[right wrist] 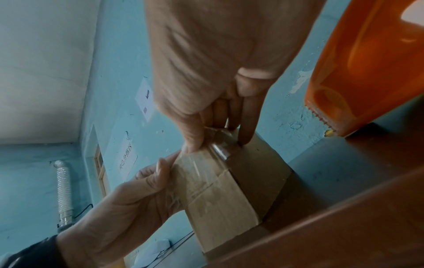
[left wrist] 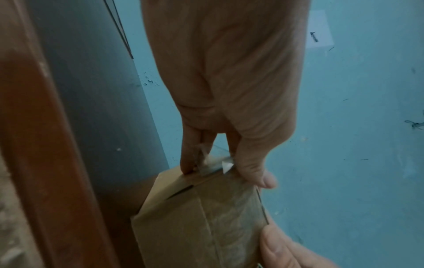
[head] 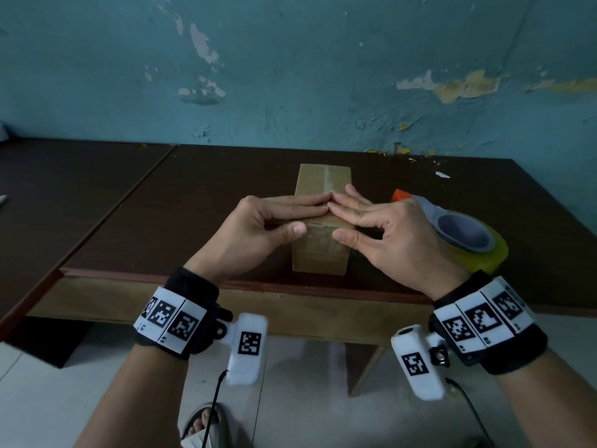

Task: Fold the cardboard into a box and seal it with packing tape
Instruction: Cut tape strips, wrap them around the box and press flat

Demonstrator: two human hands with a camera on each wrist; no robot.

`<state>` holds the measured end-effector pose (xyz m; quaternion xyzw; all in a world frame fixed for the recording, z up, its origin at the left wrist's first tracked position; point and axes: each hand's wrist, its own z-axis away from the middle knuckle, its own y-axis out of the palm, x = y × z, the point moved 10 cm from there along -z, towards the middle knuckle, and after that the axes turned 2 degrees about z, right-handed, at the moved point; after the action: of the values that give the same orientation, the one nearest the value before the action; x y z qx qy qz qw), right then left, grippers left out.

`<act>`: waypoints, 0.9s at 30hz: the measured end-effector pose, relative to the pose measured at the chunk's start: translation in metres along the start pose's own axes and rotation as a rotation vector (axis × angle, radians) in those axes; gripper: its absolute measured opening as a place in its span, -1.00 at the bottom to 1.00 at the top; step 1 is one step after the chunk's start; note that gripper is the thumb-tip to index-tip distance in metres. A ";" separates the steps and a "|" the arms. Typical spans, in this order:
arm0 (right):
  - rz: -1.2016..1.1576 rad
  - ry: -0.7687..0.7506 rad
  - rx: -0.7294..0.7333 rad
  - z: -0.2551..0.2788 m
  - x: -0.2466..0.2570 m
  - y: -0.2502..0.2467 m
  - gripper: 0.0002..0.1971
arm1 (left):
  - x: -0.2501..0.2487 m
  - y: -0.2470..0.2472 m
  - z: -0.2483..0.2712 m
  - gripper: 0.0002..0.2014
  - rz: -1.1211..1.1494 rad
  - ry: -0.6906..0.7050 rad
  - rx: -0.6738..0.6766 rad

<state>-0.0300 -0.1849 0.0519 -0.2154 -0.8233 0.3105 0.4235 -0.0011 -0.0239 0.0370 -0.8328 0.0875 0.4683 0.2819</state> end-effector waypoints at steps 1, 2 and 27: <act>0.002 -0.001 -0.004 0.000 0.000 0.000 -0.56 | 0.000 0.000 0.000 -0.65 0.004 -0.001 -0.004; 0.005 -0.001 -0.007 -0.001 0.000 0.000 -0.56 | 0.000 -0.001 0.000 -0.66 0.004 -0.003 -0.010; -0.045 0.021 0.005 -0.001 -0.005 0.002 -0.56 | 0.017 -0.010 0.006 -0.46 0.335 -0.049 -0.073</act>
<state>-0.0260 -0.1859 0.0484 -0.1990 -0.8226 0.3010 0.4395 0.0079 -0.0103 0.0248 -0.8046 0.2010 0.5316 0.1718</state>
